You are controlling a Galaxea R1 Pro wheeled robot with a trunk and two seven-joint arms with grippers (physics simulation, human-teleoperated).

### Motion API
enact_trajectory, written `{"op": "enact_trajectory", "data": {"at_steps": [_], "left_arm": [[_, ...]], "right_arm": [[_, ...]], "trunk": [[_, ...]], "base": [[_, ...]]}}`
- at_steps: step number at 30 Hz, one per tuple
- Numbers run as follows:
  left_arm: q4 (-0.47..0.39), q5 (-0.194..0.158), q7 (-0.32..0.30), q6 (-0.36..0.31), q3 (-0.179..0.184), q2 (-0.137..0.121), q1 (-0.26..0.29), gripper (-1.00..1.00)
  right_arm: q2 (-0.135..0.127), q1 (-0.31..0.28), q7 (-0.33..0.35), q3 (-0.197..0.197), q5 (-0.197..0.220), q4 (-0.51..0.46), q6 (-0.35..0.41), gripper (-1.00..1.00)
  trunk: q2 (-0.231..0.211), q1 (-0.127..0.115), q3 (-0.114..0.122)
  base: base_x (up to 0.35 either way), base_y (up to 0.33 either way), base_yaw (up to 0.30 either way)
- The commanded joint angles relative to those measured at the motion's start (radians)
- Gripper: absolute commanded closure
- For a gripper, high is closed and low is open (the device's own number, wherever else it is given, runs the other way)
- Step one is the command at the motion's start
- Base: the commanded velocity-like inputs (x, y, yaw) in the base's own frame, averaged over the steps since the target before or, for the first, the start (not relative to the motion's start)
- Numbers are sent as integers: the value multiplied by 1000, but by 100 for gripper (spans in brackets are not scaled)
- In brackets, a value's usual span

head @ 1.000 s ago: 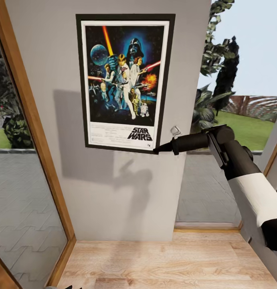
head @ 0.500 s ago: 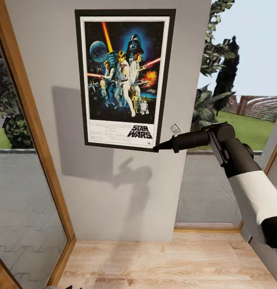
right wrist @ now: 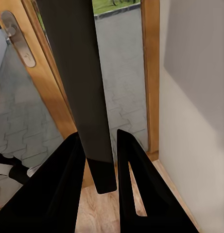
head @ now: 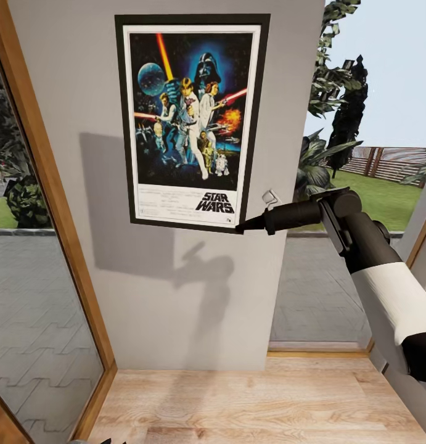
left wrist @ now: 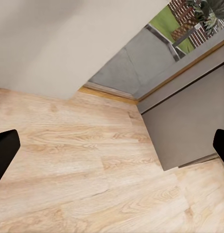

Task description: Pick up the poster from the kitchen countertop and hang it on one of the wall nails in the kitchen.

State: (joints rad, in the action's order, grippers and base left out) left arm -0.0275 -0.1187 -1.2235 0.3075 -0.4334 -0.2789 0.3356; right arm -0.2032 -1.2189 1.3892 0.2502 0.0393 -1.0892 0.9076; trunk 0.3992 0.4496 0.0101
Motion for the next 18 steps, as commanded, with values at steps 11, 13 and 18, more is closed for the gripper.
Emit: {"op": "enact_trajectory", "data": {"at_steps": [11,13,18], "left_arm": [[1,-10,-2,5,8,0,0,-100],[1,-10,-2,4,8,-1,0,-100],[1,-10,-2,5,8,0,0,-100]], "right_arm": [[-1,-1,1,1,5,0,11,100],[-1,-1,1,1,5,0,11,100],[-1,-1,2,1,5,-1,10,100]], "trunk": [[1,0,0],[1,0,0],[1,0,0]], "base": [[0,0,0],[0,0,0],[0,0,0]]}}
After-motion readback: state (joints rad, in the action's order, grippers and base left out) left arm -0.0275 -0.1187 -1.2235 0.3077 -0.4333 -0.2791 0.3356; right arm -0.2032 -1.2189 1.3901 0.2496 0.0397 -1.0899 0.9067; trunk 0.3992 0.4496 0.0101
